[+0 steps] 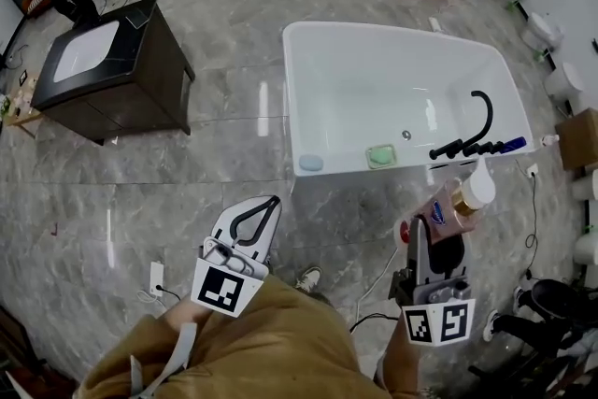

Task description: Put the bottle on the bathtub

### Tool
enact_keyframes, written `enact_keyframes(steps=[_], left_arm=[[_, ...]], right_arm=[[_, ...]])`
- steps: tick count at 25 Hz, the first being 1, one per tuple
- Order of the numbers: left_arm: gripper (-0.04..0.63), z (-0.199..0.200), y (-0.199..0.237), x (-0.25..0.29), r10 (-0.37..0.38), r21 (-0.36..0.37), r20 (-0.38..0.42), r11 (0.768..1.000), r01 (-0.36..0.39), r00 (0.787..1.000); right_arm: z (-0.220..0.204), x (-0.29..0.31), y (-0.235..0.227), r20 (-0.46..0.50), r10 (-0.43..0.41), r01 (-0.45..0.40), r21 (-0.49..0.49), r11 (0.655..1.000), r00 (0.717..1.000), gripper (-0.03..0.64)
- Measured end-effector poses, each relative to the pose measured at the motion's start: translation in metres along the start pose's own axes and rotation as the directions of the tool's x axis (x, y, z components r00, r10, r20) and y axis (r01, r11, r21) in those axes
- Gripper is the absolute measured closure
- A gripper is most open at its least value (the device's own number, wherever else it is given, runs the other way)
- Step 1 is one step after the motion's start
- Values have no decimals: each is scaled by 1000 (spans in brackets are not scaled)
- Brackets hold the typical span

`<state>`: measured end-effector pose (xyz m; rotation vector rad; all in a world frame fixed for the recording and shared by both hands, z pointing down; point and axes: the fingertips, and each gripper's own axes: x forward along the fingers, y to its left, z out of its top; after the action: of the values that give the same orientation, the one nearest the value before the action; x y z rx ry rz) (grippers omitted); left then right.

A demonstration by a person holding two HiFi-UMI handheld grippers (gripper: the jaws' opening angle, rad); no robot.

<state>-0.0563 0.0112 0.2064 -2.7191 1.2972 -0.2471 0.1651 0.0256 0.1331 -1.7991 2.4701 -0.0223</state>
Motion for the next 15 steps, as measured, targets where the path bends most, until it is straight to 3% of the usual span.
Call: enact_keyframes(steps=[5,10,15], left_arm=[[588,-20,9,22,-41,23,-56,999,43,998],[588,-61,20,34,-34,-47,-153,999,27,988],[589,-98,29,54,-15,-82,-178,997,0,984]], right_arm=[[-30,34,-14,-33,-23,22,-32,999,999,380],[-84,68,-29,-76,-48,46,-26,999,996,380],[-136,97,-43,-101,-44,41,-36,999,994,380]])
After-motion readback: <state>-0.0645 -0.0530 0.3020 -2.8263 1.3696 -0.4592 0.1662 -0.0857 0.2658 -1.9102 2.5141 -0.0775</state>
